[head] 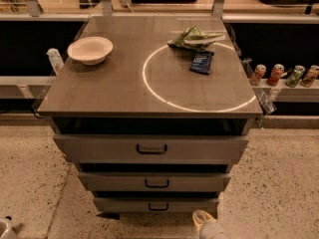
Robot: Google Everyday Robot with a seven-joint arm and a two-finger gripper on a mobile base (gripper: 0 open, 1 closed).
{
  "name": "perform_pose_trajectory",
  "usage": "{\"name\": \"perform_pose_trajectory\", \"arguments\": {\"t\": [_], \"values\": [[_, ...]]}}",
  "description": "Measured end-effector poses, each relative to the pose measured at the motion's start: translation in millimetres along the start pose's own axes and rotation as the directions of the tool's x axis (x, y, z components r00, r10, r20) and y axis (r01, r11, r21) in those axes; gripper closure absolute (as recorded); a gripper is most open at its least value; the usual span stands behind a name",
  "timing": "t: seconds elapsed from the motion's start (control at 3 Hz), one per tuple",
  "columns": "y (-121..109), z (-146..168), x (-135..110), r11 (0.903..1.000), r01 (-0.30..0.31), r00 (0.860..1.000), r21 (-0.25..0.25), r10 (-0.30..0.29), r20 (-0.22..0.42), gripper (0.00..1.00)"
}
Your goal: Open bottom drawer
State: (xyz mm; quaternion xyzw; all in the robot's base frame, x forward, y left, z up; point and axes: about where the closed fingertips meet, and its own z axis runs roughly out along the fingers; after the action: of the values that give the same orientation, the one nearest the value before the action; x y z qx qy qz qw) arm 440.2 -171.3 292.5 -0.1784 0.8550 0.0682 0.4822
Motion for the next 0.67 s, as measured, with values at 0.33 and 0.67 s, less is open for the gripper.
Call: {"name": "perform_pose_trajectory", "arguments": {"t": [0.33,0.67], "values": [[13.9,29.9,33.7,0.9986,-0.048,0.998,0.021,0.048,0.027,1.0],[0.7,57.9,57.1,0.9939,-0.101,0.992,0.044,0.097,0.083,1.0]]}}
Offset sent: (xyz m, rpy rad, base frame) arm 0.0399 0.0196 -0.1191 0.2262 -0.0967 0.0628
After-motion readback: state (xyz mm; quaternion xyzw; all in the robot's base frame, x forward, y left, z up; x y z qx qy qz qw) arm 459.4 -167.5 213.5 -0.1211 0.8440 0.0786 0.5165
